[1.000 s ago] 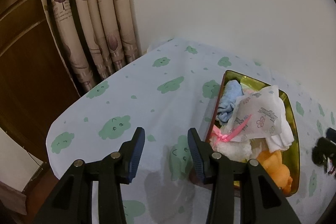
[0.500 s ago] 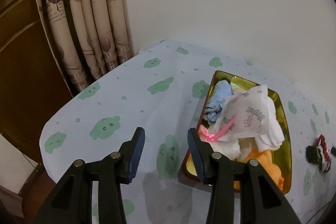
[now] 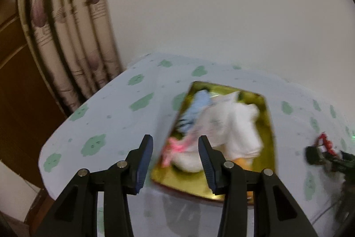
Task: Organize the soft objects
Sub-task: 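Grasp the red-and-white cloth with the right gripper while the left grasps the black knit pouch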
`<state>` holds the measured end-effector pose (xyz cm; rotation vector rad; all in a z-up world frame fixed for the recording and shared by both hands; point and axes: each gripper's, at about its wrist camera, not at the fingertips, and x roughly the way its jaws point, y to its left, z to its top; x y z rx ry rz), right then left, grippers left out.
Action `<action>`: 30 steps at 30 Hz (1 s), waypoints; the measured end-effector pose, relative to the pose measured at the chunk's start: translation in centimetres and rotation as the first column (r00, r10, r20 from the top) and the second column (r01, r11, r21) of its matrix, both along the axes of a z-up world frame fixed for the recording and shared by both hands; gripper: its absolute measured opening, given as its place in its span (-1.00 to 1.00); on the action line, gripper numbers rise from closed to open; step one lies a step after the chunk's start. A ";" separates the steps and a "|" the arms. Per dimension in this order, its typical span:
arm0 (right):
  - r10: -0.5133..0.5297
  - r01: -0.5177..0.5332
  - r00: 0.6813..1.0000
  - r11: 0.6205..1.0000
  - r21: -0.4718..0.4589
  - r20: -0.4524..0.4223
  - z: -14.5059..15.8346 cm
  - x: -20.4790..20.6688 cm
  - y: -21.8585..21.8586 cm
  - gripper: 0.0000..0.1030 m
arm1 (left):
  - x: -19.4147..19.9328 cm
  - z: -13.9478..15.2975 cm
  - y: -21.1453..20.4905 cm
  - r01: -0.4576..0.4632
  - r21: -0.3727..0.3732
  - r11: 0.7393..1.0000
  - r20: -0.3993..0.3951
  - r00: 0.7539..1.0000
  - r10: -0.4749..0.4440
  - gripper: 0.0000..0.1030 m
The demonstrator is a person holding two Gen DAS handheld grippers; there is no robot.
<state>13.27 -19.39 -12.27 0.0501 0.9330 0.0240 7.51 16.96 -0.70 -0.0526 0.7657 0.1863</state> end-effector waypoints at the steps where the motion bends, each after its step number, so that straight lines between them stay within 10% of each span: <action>1: 0.012 -0.012 1.000 1.000 -0.005 0.002 -0.1 0.2 0.2 0.62 | 0.2 0.2 -0.6 0.019 -0.020 1.000 0.002 1.000 -0.019 -0.16; 12: 0.072 -0.072 0.997 0.997 0.009 0.025 0.3 -0.8 0.3 -0.40 | 2.9 -0.8 -10.6 0.247 -0.121 0.962 -0.075 0.964 -0.257 -0.16; 30: -0.029 0.029 0.999 1.000 -0.012 0.023 0.0 -4.0 -5.6 -0.29 | 8.1 -5.2 -25.5 0.478 -0.230 0.848 -0.211 0.826 -0.523 -0.02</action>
